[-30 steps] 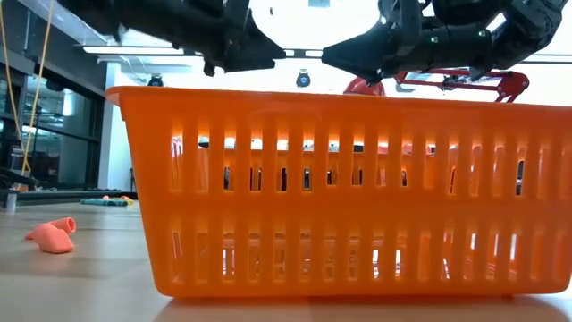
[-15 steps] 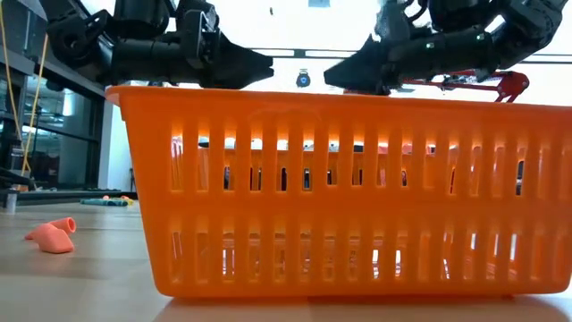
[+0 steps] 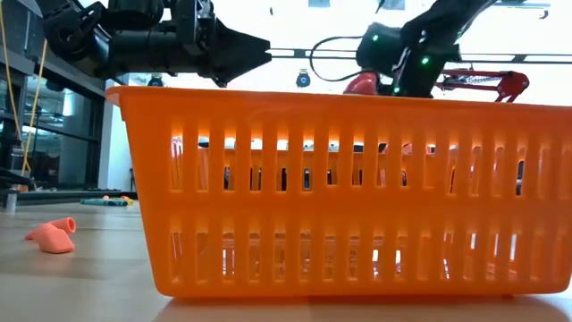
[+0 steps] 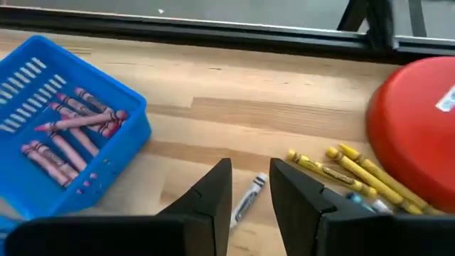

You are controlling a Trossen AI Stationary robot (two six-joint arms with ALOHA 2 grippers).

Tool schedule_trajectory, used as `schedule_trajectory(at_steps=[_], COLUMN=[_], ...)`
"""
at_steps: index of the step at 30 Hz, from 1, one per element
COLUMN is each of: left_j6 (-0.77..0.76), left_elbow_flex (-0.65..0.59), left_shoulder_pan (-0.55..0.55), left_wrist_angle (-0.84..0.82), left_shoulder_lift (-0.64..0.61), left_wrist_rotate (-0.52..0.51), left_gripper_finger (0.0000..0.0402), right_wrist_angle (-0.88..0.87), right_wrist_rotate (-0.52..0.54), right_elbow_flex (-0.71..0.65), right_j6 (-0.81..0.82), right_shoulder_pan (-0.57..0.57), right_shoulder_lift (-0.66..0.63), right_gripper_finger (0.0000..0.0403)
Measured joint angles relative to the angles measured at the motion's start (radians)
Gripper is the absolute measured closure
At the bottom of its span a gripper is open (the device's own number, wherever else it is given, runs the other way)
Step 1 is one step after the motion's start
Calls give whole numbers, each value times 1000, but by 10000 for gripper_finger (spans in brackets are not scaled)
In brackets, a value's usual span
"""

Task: Sort crayons
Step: Put the white crayon into the black bin

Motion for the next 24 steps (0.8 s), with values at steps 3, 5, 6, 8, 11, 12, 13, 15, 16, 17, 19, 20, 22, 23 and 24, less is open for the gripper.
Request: schedule_trajectory(at_steps=[3, 5, 6, 8, 11, 12, 13, 15, 16, 17, 19, 20, 22, 23, 24], left_j6=[0, 0, 0, 0, 0, 0, 0, 0, 0, 1, 15, 22, 23, 23, 23], left_elbow_flex=[0, 0, 0, 0, 0, 0, 0, 0, 0, 0, 0, 0, 0, 0, 0], left_shoulder_pan=[0, 0, 0, 0, 0, 0, 0, 0, 0, 0, 0, 0, 0, 0, 0], left_wrist_angle=[-9, -23, -27, -37, -49, -48, -47, -46, -43, -41, -42, -42, -42, -42, -42], left_shoulder_lift=[-1, -1, -1, -1, -1, -1, -1, -1, -1, -1, -1, -1, -1, -1, -1], left_wrist_rotate=[0, 0, 0, 0, 0, 0, 0, 0, 0, 0, -1, -1, -1, -1, -1], left_gripper_finger=[224, 224, 224, 224, 224, 224, 224, 224, 224, 224, 224, 224, 224, 224, 224], right_wrist_angle=[25, 30, 28, 29, 38, 48, 64, 104, 113, 114, 103, 96, 96, 96, 100], right_wrist_rotate=[-3, -15, -29, -51, -75, -82, -83, -91, -103, -112, -122, -123, -121, -120, -119], right_elbow_flex=[5, 5, 5, 5, 5, 5, 5, 5, 5, 5, 5, 5, 5, 5, 5], right_j6=[6, 66, 89, 130, 180, 190, 198, 200, 197, 197, 206, 213, 231, 235, 235], right_shoulder_pan=[-23, -40, -49, -63, -80, -85, -88, -90, -91, -91, -88, -86, -81, -79, -76], right_shoulder_lift=[55, 94, 115, 158, 218, 236, 250, 270, 278, 284, 294, 297, 303, 303, 303], right_gripper_finger=[311, 311, 311, 311, 311, 311, 311, 311, 311, 311, 311, 311, 311, 311, 311])
